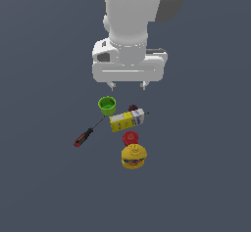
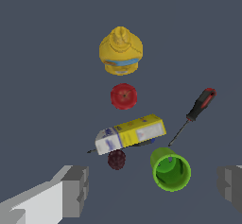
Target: Pick up a designated object from a clutter of objects.
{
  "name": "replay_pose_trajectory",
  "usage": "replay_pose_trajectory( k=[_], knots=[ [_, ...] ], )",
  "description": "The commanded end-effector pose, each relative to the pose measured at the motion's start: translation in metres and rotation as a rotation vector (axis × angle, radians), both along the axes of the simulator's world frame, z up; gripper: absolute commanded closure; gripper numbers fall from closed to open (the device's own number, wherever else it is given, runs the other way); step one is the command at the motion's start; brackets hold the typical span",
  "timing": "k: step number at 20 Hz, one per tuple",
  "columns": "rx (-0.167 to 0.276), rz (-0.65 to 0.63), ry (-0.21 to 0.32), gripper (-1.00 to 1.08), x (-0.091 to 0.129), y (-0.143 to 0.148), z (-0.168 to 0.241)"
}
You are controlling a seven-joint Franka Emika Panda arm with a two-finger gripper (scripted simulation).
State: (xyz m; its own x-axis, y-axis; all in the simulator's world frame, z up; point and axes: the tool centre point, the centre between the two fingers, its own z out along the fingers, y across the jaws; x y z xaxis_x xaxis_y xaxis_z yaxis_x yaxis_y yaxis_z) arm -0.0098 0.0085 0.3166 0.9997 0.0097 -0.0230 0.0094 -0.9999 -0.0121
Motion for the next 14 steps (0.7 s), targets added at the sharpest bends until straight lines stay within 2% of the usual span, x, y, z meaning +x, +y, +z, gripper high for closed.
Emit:
replay_pose_trajectory(
  k=[1,9,14],
  knots=[
    [0.000,0.000,0.000,-0.92,0.000,0.000,0.000],
    [-0.023,-0.044,-0.041,-0.92,0.008,-0.020,0.017],
    [-0.023,-0.043,-0.041,-0.92,0.008,-0.020,0.016]
  ],
)
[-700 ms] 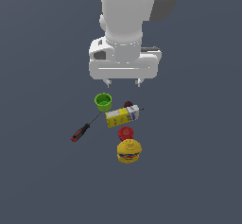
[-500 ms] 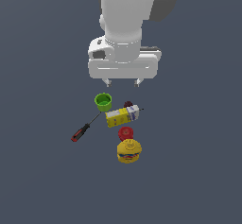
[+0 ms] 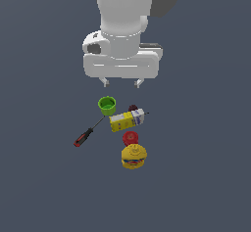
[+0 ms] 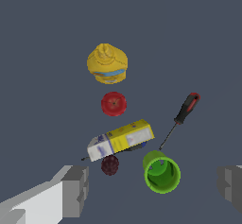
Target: Pick up a designated object from a clutter of objects.
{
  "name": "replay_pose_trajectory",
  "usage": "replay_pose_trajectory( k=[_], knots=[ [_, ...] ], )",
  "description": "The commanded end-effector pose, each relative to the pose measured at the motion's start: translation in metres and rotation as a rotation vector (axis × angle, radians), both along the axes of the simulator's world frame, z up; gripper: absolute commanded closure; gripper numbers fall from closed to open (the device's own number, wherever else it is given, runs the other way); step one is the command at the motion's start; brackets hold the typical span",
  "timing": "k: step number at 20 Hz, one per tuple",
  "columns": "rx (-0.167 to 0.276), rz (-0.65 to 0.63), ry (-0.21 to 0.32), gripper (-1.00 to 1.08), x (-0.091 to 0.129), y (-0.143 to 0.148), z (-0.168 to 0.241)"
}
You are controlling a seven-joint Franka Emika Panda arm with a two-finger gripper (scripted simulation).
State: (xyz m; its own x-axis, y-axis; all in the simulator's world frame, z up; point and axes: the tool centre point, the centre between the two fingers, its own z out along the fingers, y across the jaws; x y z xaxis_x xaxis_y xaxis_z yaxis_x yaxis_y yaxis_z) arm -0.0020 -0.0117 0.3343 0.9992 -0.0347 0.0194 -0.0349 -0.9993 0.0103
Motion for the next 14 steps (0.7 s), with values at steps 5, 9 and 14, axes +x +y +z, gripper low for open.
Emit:
replay_pose_trajectory(
  k=[5,9,14],
  knots=[
    [-0.001,0.009,0.002,-0.92,0.007,0.002,-0.016],
    [-0.001,0.020,0.004,-0.92,0.016,0.005,-0.038],
    [0.000,0.042,0.008,-0.92,0.031,0.012,-0.079]
  ],
)
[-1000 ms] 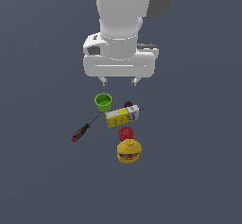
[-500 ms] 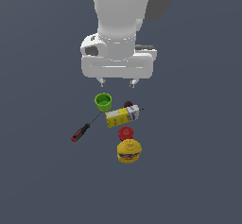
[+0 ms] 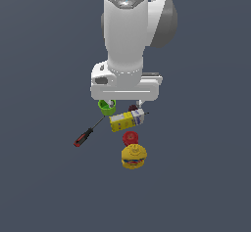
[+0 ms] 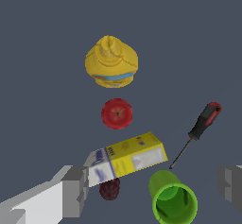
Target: Pick up a designated object from a clutter of objects.
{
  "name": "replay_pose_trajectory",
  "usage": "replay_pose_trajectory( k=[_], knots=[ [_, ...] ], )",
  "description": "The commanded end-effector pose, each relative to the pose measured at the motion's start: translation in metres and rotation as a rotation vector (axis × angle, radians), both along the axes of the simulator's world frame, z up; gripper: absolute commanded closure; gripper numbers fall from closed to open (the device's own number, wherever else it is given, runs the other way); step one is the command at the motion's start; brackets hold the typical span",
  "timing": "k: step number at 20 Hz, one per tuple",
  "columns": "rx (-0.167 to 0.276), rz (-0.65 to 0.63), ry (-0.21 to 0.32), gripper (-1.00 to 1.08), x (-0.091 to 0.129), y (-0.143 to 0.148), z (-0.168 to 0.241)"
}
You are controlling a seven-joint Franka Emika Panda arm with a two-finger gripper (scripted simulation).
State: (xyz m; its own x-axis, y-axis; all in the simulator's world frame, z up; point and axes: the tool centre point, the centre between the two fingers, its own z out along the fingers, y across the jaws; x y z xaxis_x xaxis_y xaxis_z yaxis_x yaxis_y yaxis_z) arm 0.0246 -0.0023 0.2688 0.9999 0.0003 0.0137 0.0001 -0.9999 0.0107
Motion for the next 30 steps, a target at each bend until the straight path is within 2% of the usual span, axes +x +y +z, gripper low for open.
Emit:
replay_pose_trajectory(
  k=[1,8,14,19,30],
  knots=[
    [0.001,0.012,0.003,-0.92,0.007,0.004,-0.024],
    [0.004,0.051,0.009,-0.92,0.021,0.016,-0.101],
    [0.008,0.073,0.012,-0.92,0.024,0.023,-0.147],
    [0.010,0.083,0.014,-0.92,0.024,0.027,-0.167],
    [0.010,0.085,0.015,-0.92,0.023,0.027,-0.184]
  ],
)
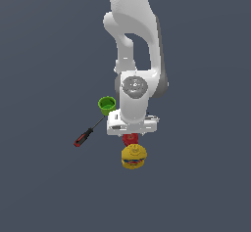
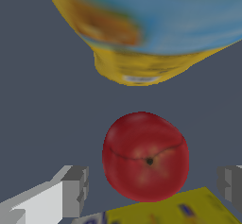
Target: Pick up a designated object from a clutter of objects.
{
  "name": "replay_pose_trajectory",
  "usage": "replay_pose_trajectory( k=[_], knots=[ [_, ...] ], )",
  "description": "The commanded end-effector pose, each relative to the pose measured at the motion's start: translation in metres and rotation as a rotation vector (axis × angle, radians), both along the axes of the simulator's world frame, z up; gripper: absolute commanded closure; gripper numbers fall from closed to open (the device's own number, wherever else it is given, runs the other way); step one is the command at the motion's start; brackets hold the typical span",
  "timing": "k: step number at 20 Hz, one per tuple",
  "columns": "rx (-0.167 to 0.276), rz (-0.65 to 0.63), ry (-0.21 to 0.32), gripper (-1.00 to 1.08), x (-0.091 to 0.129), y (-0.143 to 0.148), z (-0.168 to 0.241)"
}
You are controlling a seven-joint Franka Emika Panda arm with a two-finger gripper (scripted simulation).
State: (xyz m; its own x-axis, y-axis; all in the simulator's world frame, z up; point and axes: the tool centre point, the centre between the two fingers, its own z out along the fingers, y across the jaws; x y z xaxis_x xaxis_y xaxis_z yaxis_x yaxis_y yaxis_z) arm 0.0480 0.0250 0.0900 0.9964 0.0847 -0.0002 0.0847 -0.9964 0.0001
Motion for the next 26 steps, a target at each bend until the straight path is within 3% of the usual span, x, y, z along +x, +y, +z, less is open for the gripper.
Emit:
replay_pose_trajectory(
  k=[1,12,13,26],
  knots=[
    [0.000,0.000,0.001,-0.92,-0.001,0.000,-0.009],
    [0.000,0.001,0.000,-0.92,0.000,0.000,-0.044],
    [0.000,0.001,0.000,1.08,0.000,0.000,-0.044],
    [0.000,0.001,0.000,1.08,-0.001,0.000,-0.041]
  ],
)
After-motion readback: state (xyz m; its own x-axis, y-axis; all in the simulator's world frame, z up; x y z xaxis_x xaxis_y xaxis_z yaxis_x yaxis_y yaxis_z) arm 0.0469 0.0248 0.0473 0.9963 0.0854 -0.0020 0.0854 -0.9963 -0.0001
